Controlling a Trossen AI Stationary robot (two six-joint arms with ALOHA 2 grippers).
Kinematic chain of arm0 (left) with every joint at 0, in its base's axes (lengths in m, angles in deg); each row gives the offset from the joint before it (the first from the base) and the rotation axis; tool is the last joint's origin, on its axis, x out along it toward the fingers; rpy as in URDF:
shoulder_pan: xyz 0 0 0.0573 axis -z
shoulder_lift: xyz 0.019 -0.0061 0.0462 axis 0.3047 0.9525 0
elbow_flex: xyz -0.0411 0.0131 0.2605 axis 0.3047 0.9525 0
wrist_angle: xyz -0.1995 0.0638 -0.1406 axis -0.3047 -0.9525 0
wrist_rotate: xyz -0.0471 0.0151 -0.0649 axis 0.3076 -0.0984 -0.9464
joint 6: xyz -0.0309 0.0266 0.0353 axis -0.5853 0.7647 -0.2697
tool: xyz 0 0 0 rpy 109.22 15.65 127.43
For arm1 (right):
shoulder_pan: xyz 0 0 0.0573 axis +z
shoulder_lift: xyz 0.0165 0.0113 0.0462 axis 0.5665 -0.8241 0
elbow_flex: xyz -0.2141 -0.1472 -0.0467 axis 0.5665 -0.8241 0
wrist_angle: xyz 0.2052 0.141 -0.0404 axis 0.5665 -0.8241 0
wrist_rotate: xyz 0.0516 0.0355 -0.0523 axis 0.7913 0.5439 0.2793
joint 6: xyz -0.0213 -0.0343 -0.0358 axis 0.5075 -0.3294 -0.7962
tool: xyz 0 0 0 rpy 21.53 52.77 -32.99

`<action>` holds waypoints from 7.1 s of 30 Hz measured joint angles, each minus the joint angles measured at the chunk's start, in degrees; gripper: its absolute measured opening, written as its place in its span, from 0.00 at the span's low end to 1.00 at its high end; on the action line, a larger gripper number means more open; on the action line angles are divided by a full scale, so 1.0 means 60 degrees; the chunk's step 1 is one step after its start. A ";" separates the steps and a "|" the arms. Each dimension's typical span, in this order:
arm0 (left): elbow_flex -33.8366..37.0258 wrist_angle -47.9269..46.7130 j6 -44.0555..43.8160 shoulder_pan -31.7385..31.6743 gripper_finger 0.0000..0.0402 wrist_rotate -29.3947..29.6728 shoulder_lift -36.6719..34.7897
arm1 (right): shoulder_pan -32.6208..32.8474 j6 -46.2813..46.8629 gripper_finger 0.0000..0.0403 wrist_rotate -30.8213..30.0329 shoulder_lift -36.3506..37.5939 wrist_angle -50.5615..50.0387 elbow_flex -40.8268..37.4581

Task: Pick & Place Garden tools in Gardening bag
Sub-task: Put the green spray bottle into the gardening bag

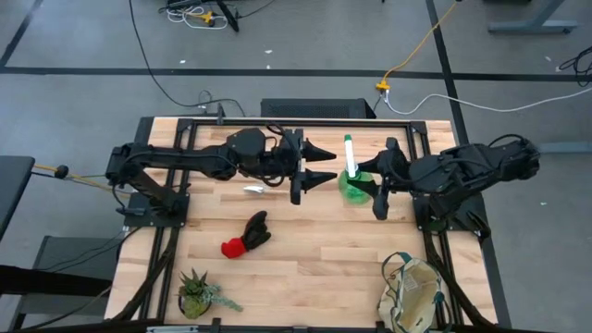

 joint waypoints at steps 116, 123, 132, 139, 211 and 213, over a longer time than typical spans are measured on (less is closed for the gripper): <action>0.0011 -0.1954 0.2317 -0.0058 0.37 0.0670 0.0358 | -0.0342 0.1267 0.57 -0.0833 0.0449 0.0641 0.0000; 0.0011 -0.2399 0.2950 -0.0058 0.36 0.1371 0.0369 | -0.0342 0.1631 0.57 -0.1248 0.0145 0.0587 0.0000; 0.0011 -0.2427 0.2951 -0.0058 0.37 0.1424 0.1102 | -0.0540 0.2793 0.57 -0.1407 -0.0426 0.0275 0.0000; 0.0018 -0.2439 0.2962 -0.0058 0.37 0.1377 0.1320 | -0.0765 0.4964 0.57 -0.1155 -0.0720 -0.1318 0.0000; 0.0004 -0.2789 0.3188 -0.0057 0.39 0.1643 0.1306 | -0.2484 0.5825 0.14 0.1163 -0.1674 -0.0532 -0.0003; 0.0004 -0.2786 0.3188 -0.0058 0.39 0.1647 0.1306 | -0.2484 0.5820 0.14 0.1163 -0.1674 -0.0532 -0.0001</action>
